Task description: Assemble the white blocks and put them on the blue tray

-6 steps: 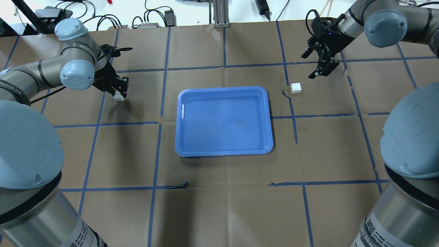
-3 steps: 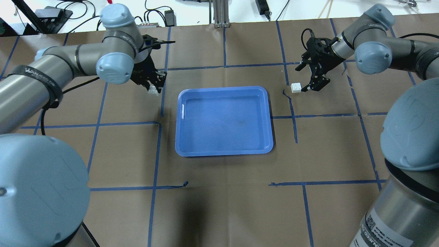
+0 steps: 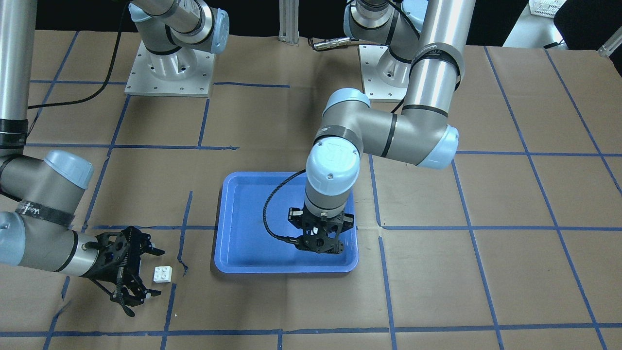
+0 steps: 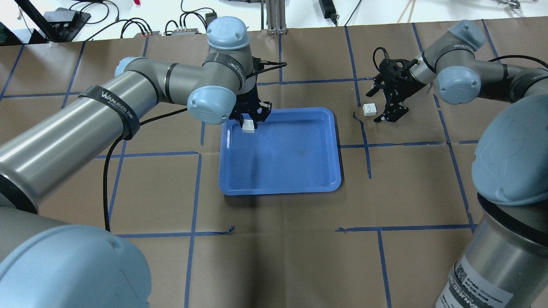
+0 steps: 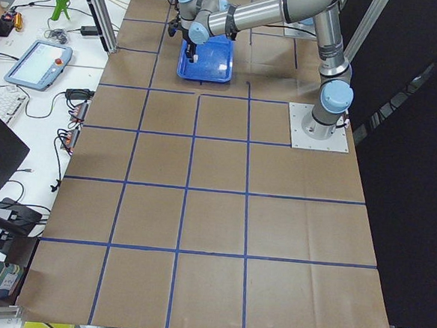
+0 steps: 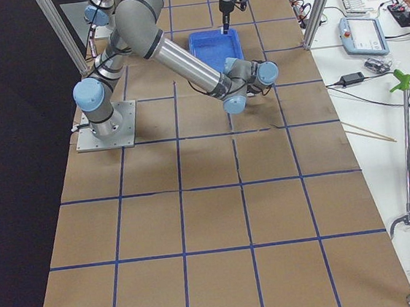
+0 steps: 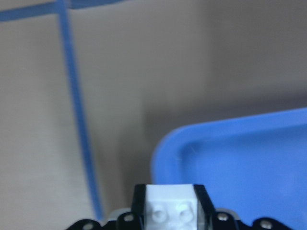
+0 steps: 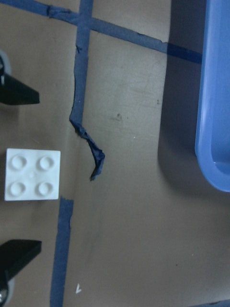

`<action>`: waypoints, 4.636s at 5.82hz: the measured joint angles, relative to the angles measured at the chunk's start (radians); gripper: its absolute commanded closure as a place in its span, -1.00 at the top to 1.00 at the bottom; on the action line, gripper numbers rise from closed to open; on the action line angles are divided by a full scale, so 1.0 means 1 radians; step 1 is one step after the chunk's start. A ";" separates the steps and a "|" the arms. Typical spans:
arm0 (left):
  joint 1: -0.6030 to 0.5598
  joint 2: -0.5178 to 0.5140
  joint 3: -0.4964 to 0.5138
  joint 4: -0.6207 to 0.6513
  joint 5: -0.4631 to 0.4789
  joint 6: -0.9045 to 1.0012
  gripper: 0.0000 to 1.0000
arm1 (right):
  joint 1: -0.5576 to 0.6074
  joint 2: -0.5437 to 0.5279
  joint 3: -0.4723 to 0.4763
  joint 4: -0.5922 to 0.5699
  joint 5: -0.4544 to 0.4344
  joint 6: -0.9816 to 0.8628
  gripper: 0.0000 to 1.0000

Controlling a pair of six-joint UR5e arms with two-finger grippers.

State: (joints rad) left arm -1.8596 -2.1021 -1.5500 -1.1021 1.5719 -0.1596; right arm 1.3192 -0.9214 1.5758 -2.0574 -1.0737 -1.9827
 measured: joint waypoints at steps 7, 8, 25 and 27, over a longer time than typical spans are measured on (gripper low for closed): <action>-0.045 -0.038 -0.027 0.097 -0.009 1.112 -0.71 | 0.000 -0.005 -0.016 0.000 0.004 -0.003 -0.40; -0.049 -0.050 -0.030 0.110 -0.011 1.181 -0.70 | 0.000 -0.008 -0.020 0.000 0.003 -0.001 -0.41; 0.177 0.510 -0.053 -0.331 0.003 0.292 0.97 | 0.358 -0.253 0.370 -0.547 -0.002 0.626 -0.41; 0.252 0.545 -0.020 -0.398 -0.007 0.187 0.97 | 0.375 -0.200 0.385 -0.611 -0.003 0.652 -0.41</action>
State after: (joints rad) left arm -1.6074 -1.5575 -1.5700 -1.5000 1.5646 0.0275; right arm 1.6942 -1.1216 1.9609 -2.6685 -1.0766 -1.3305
